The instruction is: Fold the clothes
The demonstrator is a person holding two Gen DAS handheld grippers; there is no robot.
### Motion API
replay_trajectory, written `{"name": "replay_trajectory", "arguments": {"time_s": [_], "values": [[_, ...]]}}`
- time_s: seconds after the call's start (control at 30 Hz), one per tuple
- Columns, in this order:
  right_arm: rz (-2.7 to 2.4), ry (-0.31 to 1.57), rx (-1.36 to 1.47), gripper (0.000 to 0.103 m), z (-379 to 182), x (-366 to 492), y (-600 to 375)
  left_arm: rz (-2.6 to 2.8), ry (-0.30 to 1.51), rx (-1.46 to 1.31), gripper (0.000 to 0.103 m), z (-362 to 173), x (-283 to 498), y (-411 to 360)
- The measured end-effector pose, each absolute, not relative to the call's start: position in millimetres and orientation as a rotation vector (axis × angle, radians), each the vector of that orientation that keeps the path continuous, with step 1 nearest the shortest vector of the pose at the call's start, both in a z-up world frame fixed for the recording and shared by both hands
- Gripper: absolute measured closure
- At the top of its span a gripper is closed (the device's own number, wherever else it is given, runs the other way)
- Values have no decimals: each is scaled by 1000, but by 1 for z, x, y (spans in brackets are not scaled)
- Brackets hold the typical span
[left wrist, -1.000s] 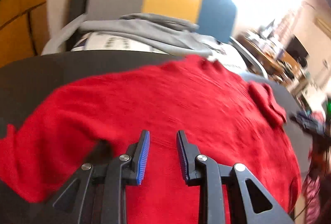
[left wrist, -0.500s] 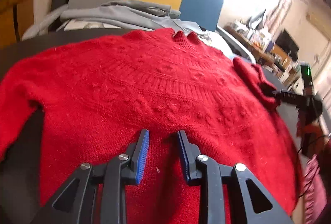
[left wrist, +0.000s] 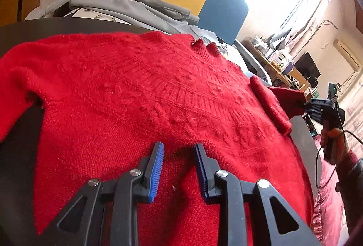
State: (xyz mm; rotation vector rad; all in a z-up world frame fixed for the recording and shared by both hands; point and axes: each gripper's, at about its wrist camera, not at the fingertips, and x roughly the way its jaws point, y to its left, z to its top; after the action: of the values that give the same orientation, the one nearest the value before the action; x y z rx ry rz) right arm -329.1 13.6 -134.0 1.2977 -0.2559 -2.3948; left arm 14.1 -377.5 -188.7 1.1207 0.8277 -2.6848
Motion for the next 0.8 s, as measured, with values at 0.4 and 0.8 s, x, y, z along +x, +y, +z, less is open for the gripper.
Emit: {"name": "replay_trajectory", "arguments": {"time_s": [0.4,0.8], "values": [[-2880,255,1198,97,-56,-404,79,-2684,859,1109,76,-191,19,-376],[-3167,307,1407,36,-74,-439,155,-2675,792,1121,76,-189,13,-368]]}}
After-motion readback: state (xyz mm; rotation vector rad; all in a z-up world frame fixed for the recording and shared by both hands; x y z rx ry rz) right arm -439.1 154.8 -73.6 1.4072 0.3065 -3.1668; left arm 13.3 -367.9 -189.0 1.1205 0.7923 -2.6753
